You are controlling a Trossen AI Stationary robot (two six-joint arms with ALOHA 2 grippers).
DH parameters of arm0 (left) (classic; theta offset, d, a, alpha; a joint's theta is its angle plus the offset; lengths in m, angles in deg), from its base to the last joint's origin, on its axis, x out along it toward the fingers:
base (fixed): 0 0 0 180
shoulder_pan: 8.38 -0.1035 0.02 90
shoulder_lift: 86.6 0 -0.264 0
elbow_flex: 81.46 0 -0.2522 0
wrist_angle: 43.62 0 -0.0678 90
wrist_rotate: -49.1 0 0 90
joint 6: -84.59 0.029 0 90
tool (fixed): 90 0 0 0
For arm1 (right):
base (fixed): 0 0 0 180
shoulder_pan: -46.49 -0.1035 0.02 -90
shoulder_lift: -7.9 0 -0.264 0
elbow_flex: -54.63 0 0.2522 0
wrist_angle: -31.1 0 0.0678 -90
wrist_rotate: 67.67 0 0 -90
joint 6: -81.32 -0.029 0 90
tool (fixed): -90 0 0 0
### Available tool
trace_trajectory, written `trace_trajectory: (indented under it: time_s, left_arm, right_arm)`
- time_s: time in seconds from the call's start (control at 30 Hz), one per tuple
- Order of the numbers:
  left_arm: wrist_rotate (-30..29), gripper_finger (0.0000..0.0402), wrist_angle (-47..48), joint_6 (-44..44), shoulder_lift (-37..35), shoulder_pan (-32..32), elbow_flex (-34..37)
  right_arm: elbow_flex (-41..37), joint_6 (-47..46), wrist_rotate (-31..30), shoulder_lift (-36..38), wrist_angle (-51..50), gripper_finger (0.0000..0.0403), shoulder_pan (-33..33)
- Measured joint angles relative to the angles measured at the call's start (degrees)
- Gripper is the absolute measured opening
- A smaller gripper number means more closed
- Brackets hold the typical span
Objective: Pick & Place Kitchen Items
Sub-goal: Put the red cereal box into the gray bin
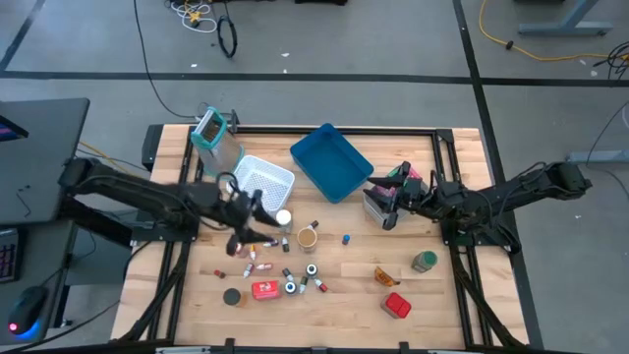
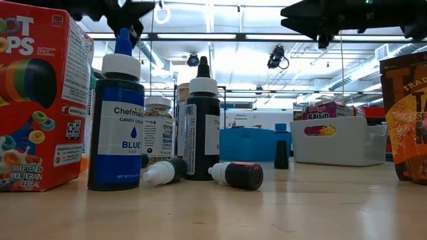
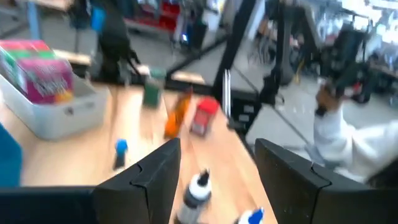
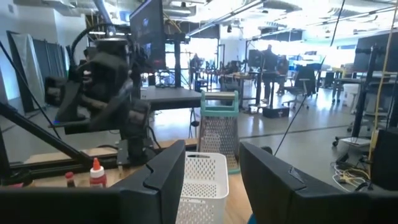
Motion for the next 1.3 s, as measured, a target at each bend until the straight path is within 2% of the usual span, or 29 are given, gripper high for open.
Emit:
trace_trajectory:
  time_s: [0.13, 0.27, 0.47, 0.6, 0.83, 1.07, 1.2, 1.3]
  left_arm:
    - [-0.5, 0.0215, 2.8, -2.1, 4.7, 2.7, -1.5]
    - [-1.6, 0.0215, 9.7, -0.2, 8.1, 6.3, -6.2]
    - [-10.3, 0.0215, 26.8, 8.9, 13.7, 13.0, -16.0]
    - [-14.1, 0.0215, 34.2, 9.9, 18.8, 16.3, -20.4]
    - [-13.8, 0.0215, 37.5, 0.4, 24.9, 18.6, -23.4]
    - [-10.3, 0.0215, 42.8, -8.5, 25.2, 18.0, -25.7]
    - [-6.1, 0.0215, 43.3, -9.5, 25.2, 18.3, -27.0]
    - [-5.8, 0.0215, 43.4, -11.0, 25.3, 18.4, -28.2]
  right_arm:
    - [0.0, 0.0, 0.0, 0.0, 0.1, 0.0160, 0.0]
    - [0.0, 0.0, 0.0, 0.0, 0.2, 0.0160, 0.0]
    - [0.0, 0.0, 0.0, 0.0, 0.9, 0.0160, 0.0]
    - [0.0, 0.0, 0.0, 0.0, 1.1, 0.0160, 0.0]
    - [0.0, -0.5, 0.0, 0.0, 2.1, 0.0160, 0.0]
    - [0.0, -2.2, 0.0, 0.0, 3.1, 0.0160, 0.0]
    - [0.0, -2.5, 0.0, 0.0, 3.5, 0.0160, 0.0]
    - [0.0, -2.1, 0.0, 0.0, 3.5, 0.0160, 0.0]
